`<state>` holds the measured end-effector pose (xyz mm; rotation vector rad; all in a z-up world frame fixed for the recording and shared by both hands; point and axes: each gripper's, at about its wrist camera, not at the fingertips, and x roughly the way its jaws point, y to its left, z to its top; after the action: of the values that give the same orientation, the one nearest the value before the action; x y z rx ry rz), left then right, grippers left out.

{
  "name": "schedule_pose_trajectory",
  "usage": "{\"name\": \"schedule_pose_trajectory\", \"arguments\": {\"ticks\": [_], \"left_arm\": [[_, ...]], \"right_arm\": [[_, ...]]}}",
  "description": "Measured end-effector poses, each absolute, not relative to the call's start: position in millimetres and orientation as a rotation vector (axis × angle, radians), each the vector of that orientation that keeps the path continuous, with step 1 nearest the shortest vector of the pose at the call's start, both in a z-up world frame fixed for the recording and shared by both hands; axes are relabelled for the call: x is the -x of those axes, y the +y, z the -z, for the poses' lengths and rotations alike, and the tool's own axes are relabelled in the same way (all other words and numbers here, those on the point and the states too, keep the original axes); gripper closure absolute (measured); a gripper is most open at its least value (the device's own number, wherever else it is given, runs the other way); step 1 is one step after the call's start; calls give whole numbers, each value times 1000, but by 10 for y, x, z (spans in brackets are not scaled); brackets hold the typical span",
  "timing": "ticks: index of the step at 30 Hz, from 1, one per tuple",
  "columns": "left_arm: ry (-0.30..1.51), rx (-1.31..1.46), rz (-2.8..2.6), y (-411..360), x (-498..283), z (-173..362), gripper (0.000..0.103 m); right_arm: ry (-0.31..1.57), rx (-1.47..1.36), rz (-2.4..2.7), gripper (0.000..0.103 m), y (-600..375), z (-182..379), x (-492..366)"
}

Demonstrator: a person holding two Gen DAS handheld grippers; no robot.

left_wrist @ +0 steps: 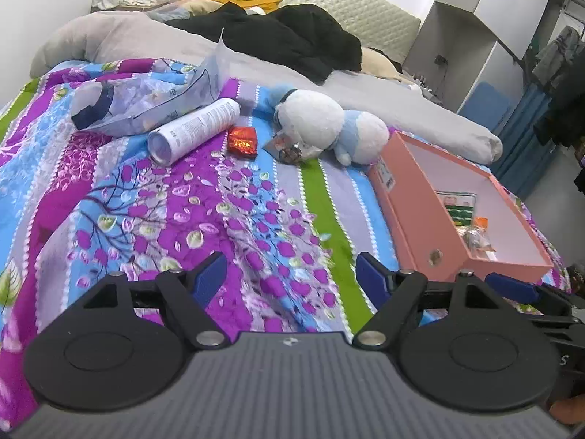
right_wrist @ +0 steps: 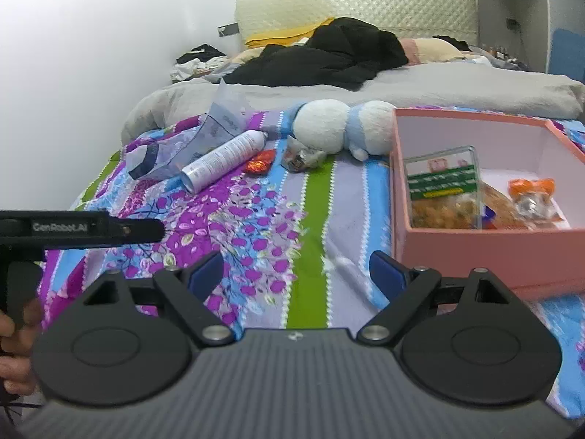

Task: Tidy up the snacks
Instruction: 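Withdraw both tools from the pink box, then reach the left tool to the red foil tea packet while the right tool reaches the clear snack bag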

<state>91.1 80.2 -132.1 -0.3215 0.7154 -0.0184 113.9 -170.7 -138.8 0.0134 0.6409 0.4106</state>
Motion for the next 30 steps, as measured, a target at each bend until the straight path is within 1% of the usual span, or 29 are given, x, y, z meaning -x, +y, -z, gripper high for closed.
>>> {"name": "schedule_pose_trajectory", "arguments": {"ticks": [5, 10, 13, 15, 17, 19, 30], "left_arm": [[725, 329, 19, 904, -1267, 1529, 22], [733, 329, 2, 1006, -1688, 1853, 22], [722, 327, -2, 1054, -1943, 2008, 22], [708, 322, -9, 1079, -2091, 2083, 22], [696, 321, -13, 1108, -2234, 2150, 22], [686, 323, -12, 1138, -2389, 2216, 22], [648, 296, -25, 1299, -3207, 2416, 23]], "right_arm": [[629, 10, -437, 15, -1550, 1501, -1380], [621, 44, -465, 15, -1384, 1724, -1650], [623, 59, -472, 19, -1316, 1879, -1832], [620, 63, -476, 19, -1272, 1972, -1960], [614, 64, -482, 20, -1226, 2074, -2103], [607, 66, -479, 23, -1183, 2151, -2239], [546, 34, -418, 27, -981, 2460, -3048]]}}
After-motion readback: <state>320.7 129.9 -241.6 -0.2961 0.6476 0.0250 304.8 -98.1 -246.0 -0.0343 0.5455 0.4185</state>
